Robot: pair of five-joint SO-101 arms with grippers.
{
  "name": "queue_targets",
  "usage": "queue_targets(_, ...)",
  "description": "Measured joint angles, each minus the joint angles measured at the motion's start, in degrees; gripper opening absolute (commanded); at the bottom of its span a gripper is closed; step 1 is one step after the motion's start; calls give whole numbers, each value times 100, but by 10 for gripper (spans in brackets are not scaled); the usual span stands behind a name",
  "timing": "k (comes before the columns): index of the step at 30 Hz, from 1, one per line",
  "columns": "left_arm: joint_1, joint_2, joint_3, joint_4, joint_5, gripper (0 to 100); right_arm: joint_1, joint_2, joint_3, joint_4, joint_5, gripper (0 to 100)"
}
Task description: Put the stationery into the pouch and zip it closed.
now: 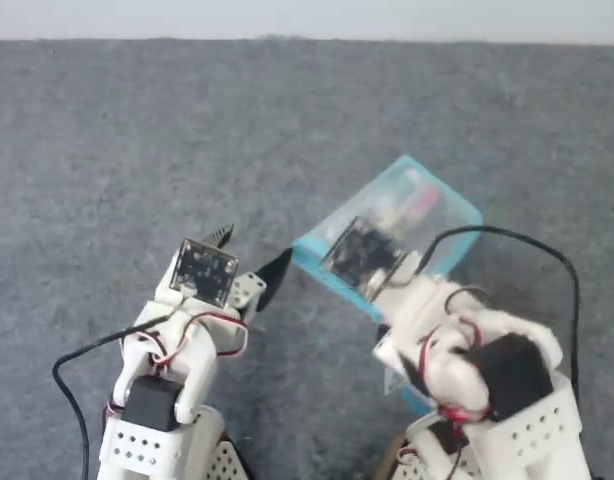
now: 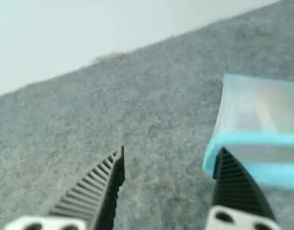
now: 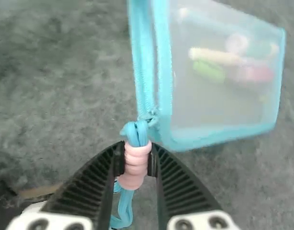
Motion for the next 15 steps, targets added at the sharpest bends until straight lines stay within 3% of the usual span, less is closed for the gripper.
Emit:
queue_targets(5, 26, 0, 0, -53, 0, 276, -387, -97, -141, 53, -185, 6)
queue_targets(15, 26, 0, 0, -53, 0, 276, -422, 0, -668, 53, -246, 6)
